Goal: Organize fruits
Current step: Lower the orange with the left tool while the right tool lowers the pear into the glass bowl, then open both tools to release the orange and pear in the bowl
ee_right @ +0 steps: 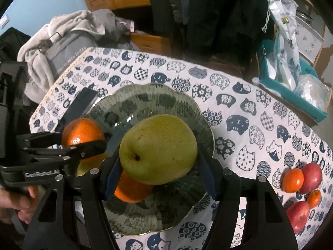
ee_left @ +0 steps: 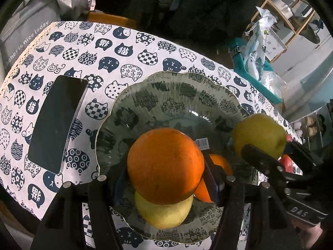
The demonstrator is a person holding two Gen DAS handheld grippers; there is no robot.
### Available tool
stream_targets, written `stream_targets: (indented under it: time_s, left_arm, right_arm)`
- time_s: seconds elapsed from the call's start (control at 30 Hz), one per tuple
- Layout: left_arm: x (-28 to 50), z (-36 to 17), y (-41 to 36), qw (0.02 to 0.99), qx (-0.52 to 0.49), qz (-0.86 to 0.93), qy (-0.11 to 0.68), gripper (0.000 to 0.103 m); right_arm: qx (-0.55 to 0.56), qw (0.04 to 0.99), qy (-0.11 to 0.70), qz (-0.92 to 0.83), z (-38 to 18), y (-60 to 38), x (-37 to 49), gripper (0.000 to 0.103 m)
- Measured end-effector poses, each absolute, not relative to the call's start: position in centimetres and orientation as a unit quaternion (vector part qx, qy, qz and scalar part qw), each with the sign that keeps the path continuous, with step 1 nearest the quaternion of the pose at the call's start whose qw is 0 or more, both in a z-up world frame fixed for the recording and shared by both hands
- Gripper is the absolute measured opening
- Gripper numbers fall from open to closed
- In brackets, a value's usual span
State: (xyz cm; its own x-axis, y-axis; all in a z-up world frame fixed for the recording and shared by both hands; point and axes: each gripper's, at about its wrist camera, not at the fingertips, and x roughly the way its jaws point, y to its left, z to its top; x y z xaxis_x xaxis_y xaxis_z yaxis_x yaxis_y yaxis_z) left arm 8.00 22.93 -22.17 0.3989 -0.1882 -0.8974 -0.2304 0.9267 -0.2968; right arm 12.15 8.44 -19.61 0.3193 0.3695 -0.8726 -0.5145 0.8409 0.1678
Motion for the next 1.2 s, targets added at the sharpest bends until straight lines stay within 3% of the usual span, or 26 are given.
stream_targets:
  time_s: [0.5,1.2]
  left_arm:
    - [7.8,-21.4,22.6,0.817,-0.188,0.009,0.546,0.065]
    - [7.0,-17.2,19.4,0.841,-0.161,-0.024,0.516,0.067]
  right_arm:
    - [-0.058,0.791,0.551,0.260,-22.3,7.8,12.7,0.067]
    - [-0.036,0.840,0.481,0.248,-15.6,4.8,11.5,0.068]
